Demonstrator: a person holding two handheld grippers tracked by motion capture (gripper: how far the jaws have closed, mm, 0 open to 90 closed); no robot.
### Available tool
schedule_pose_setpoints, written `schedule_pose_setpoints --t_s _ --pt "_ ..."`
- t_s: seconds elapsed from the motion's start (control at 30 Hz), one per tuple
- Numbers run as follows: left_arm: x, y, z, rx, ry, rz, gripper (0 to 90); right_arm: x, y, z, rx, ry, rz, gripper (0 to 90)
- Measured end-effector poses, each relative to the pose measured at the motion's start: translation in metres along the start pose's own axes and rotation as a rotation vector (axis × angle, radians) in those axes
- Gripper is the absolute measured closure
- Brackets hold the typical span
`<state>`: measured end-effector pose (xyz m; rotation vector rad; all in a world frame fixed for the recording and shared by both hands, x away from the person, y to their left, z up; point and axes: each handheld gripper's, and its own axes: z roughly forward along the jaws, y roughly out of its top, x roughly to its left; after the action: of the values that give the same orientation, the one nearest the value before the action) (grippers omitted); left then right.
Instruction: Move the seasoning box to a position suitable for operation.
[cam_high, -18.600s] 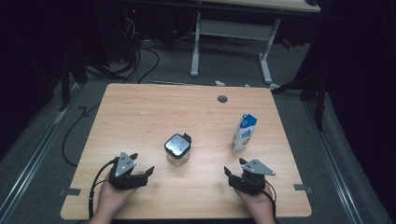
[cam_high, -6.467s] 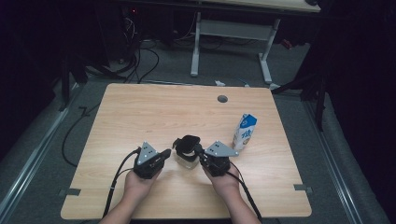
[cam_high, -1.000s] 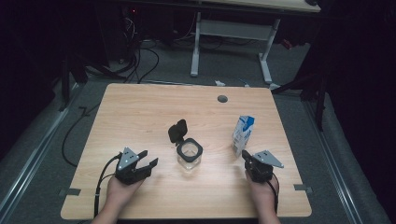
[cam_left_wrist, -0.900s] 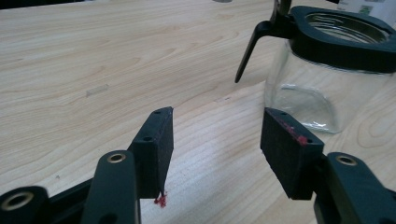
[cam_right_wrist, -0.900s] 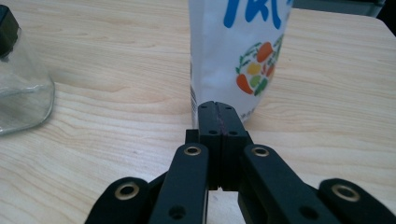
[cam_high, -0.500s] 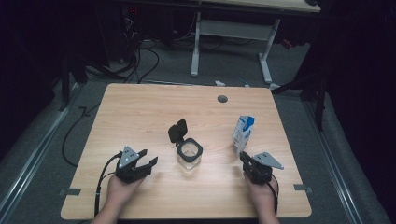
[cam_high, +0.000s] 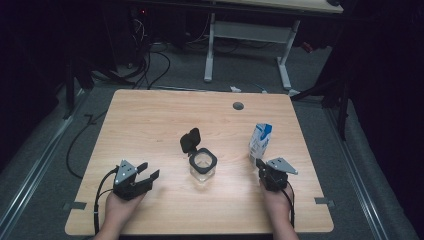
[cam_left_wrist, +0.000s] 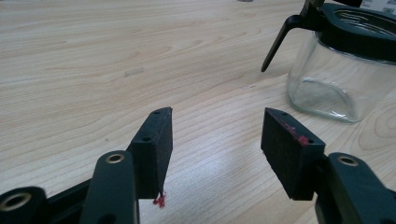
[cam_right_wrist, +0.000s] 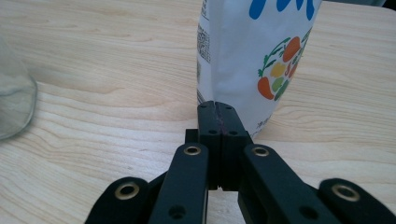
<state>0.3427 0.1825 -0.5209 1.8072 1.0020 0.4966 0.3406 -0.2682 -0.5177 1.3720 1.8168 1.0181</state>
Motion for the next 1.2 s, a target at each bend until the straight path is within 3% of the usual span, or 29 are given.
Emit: schedule_pose_setpoints --t_s 0.4,0.63,0.7,0.83,0.97,1.2 --pt "-0.012 0.010 0.020 0.003 -0.036 0.033 44.0 -0.013 -0.012 -0.019 -0.005 0.009 0.020 90.0" --pt "-0.015 0.015 0.032 0.013 -0.058 0.010 44.5 -0.020 -0.019 -0.030 -0.008 0.016 0.044 89.9" --pt "-0.014 0.016 0.033 0.018 -0.064 0.007 44.4 -0.022 -0.020 -0.033 -0.014 0.033 0.054 86.6" --pt "-0.015 0.017 0.033 0.023 -0.051 0.027 43.5 -0.024 -0.018 -0.036 -0.032 0.069 0.084 70.4" --pt "-0.014 0.016 0.029 0.022 -0.032 0.040 41.8 -0.021 -0.012 -0.036 -0.054 0.076 0.058 59.7" --pt "-0.006 0.009 0.018 0.021 -0.012 0.024 41.4 -0.015 0.001 -0.026 -0.050 0.048 0.013 51.7"
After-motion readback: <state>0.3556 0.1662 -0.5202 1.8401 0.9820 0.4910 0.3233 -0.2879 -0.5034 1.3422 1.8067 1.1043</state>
